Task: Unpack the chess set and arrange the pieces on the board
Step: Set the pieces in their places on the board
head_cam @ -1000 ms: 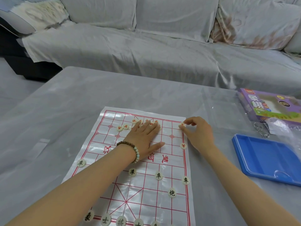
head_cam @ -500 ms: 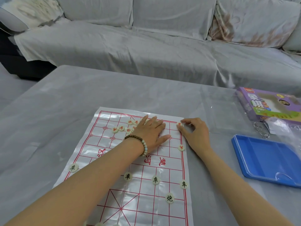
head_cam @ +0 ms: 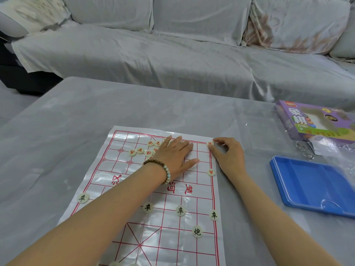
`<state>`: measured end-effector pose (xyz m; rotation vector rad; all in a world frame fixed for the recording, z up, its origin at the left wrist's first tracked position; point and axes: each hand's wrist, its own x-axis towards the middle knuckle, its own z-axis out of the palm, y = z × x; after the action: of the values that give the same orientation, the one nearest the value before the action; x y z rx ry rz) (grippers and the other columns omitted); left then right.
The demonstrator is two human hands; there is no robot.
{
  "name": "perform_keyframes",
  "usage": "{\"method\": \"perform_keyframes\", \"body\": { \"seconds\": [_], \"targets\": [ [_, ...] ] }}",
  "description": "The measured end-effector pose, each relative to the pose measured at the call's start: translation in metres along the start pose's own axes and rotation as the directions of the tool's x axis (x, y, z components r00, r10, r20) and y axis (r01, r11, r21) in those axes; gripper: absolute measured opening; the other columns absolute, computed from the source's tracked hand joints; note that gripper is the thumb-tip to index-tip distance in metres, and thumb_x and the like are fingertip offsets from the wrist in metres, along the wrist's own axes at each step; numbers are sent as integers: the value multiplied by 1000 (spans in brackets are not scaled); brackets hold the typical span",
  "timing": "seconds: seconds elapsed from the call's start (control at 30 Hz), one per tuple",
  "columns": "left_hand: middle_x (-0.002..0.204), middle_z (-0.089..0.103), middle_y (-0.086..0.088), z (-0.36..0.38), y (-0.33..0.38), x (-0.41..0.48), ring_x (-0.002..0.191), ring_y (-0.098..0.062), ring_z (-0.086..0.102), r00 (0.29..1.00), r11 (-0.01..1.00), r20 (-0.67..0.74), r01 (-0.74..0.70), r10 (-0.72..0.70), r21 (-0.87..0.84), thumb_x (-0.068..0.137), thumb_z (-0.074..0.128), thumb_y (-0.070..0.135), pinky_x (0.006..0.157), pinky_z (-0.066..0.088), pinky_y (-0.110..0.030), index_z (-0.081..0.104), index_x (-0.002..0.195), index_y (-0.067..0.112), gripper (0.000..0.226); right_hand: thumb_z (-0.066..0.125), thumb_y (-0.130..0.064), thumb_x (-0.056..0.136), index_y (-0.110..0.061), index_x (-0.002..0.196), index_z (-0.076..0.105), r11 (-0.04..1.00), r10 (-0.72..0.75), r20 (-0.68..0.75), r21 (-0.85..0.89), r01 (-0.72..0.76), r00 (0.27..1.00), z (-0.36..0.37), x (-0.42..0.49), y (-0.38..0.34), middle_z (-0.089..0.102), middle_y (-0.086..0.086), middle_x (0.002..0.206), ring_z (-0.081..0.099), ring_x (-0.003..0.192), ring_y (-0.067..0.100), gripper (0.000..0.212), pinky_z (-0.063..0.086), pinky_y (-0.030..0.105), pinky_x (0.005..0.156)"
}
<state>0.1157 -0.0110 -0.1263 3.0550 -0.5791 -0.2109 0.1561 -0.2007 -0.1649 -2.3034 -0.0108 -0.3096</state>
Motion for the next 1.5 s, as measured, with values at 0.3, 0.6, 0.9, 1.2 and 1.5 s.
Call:
{"method": "perform_keyframes", "body": {
  "seconds": [0.3, 0.6, 0.9, 1.2, 1.5],
  "targets": [
    [157, -3, 8, 0, -12, -39, 143, -12, -7, 999, 997, -24, 45, -47, -58, 94, 10, 55, 117, -8, -34, 3, 149, 24, 63, 65, -29, 85, -25, 98, 65, 990, -62, 118, 131, 46, 991, -26, -44, -4, 59, -10, 101, 53, 91, -8, 13, 37, -1, 73],
    [156, -4, 10, 7, -41, -89, 143, -11, -7, 989, 983, -14, 142, -144, -113, 44, -40, 77, 110, -13, -27, 0, 149, 26, 123, 64, -37, 85, -34, 99, 64, 997, -75, 229, 38, 68, 971, -28, -62, -23, 52, -17, 109, 47, 103, 1, 15, 36, 14, 88],
    [156, -6, 10, 16, -48, -89, 143, -11, -7, 987, 973, 24, 158, -157, -168, 45, -37, 79, 110, -12, -27, -4, 148, 28, 120, 66, -37, 84, -27, 109, 63, 993, -84, 270, -60, 104, 959, 12, -28, -67, 58, -12, 106, 51, 89, 3, 27, 43, 21, 81],
    [156, -8, 8, 11, -48, -78, 143, -12, -8, 988, 974, 50, 150, -143, -170, 85, -3, 64, 116, -7, -31, -4, 149, 26, 74, 66, -33, 85, -21, 102, 63, 983, -28, 280, -168, 77, 960, 36, -15, -79, 61, -5, 105, 51, 85, 8, 20, 41, 20, 73],
    [157, 1, 4, -7, -52, -13, 144, -16, 1, 990, 951, 57, 139, -128, -278, 99, 9, 46, 117, 3, -40, 4, 149, 22, 56, 71, -26, 81, -27, 87, 64, 976, -173, 330, -68, 206, 928, 20, -18, -66, 61, -19, 85, 55, 83, 2, 10, 38, 14, 72]
  ]
}}
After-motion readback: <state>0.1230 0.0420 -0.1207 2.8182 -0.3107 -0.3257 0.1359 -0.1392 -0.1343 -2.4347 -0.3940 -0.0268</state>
